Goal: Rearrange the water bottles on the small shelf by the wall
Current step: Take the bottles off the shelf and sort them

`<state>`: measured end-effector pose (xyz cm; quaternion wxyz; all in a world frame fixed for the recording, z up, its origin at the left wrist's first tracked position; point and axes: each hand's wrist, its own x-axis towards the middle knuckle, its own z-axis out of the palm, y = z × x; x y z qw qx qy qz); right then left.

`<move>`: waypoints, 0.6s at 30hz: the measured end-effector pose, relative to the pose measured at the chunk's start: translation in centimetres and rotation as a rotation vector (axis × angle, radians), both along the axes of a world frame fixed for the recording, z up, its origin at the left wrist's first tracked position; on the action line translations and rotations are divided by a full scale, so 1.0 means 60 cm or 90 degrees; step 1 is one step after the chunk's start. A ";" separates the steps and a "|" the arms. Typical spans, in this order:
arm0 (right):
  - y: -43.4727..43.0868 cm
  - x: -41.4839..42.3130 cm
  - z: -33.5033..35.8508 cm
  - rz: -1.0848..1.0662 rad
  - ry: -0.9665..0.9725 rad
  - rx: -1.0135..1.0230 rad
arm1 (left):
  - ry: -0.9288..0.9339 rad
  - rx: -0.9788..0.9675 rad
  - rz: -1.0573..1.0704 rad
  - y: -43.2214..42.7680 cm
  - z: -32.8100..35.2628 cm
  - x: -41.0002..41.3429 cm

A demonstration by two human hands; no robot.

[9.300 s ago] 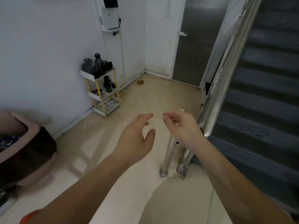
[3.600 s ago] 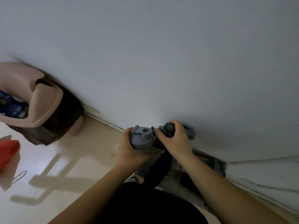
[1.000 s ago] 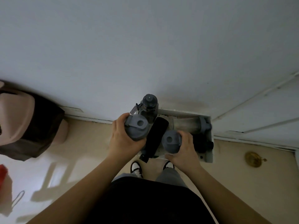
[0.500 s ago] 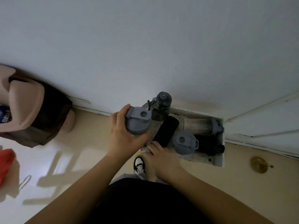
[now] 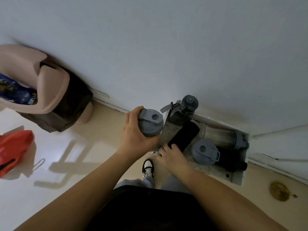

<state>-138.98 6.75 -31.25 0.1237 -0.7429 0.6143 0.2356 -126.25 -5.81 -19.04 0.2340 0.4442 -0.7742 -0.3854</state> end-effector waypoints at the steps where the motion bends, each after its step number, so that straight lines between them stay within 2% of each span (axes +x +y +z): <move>1: -0.002 -0.003 0.009 0.012 -0.002 -0.001 | 0.002 0.000 0.001 -0.001 0.001 0.002; 4: -0.011 -0.019 0.044 0.031 -0.024 -0.040 | 0.006 0.000 -0.004 -0.005 -0.001 0.003; 9: -0.024 -0.060 0.126 -0.049 -0.045 -0.078 | 0.030 -0.006 -0.014 -0.006 -0.003 -0.011; 14: -0.011 -0.136 0.217 -0.220 -0.120 -0.069 | 0.029 0.030 -0.065 -0.001 0.001 -0.039; 18: 0.004 -0.201 0.242 -0.355 -0.191 -0.132 | -0.012 0.075 -0.140 0.004 0.004 -0.067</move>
